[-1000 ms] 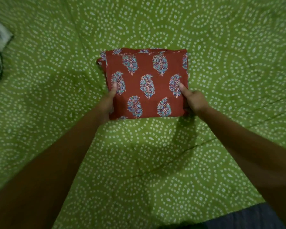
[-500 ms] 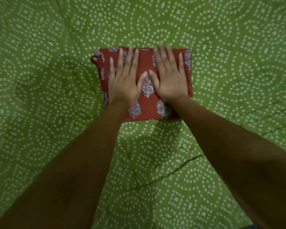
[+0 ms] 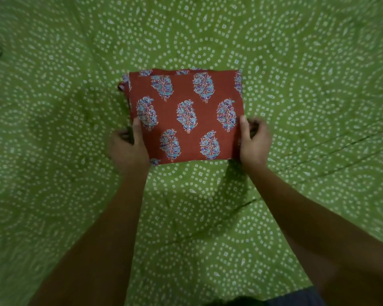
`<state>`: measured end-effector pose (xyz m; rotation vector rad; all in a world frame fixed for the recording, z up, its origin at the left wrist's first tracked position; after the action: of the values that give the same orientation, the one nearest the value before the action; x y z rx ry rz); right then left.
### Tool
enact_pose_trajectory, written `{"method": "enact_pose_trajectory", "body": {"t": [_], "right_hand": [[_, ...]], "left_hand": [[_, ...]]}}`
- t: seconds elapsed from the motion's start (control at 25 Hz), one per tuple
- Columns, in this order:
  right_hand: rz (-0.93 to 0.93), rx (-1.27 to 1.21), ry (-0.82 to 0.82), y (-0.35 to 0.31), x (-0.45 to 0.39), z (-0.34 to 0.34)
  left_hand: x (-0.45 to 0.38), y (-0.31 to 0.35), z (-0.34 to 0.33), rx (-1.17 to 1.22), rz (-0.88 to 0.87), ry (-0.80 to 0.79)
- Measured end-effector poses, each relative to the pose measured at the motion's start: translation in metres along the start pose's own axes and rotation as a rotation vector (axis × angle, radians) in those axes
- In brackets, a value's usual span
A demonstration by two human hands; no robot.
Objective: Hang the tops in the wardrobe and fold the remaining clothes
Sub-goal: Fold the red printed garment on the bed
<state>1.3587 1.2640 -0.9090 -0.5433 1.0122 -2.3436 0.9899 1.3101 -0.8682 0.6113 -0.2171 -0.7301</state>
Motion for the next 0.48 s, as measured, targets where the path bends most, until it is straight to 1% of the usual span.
{"method": "enact_pose_trajectory", "body": {"t": [0.04, 0.08, 0.16, 0.2, 0.24, 0.28, 0.32, 0.4, 0.48], "right_hand": [[-0.093, -0.03, -0.111, -0.001, -0.004, -0.01], [-0.19, -0.071, -0.261, -0.007, -0.008, -0.023], [-0.386, -0.218, -0.557, -0.027, -0.011, -0.05], [-0.415, -0.245, -0.635, -0.041, -0.011, -0.055], [-0.392, -0.235, -0.648, -0.056, -0.012, -0.053], [-0.35, -0.237, -0.611, -0.07, -0.016, -0.048], [-0.297, -0.266, -0.552, -0.084, -0.018, -0.036], [-0.181, -0.322, -0.435, -0.117, -0.016, 0.003], [-0.076, -0.354, -0.363, -0.15, -0.005, 0.064]], "left_hand": [[-0.005, 0.002, -0.015, -0.025, 0.036, -0.133], [-0.01, 0.007, -0.033, -0.029, 0.11, -0.29], [-0.012, 0.012, -0.066, 0.056, 0.327, -0.609], [-0.014, 0.017, -0.075, 0.12, 0.378, -0.691], [-0.014, 0.026, -0.075, 0.149, 0.384, -0.722], [-0.015, 0.041, -0.066, 0.165, 0.34, -0.695], [-0.013, 0.066, -0.047, 0.175, 0.249, -0.634], [-0.002, 0.106, -0.001, 0.183, 0.059, -0.493], [0.019, 0.139, 0.054, 0.209, -0.048, -0.449]]}}
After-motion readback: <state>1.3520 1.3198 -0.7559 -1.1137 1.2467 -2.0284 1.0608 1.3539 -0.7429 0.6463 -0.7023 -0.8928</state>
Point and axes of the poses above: each hand's wrist, its own x-axis away from the middle knuckle, its own z-axis out of the back of the hand, y = z × x, the point moved 10 cm from there along -x, towards the middle knuckle, and after that the axes turned 14 degrees about y, right-handed, at the moved point
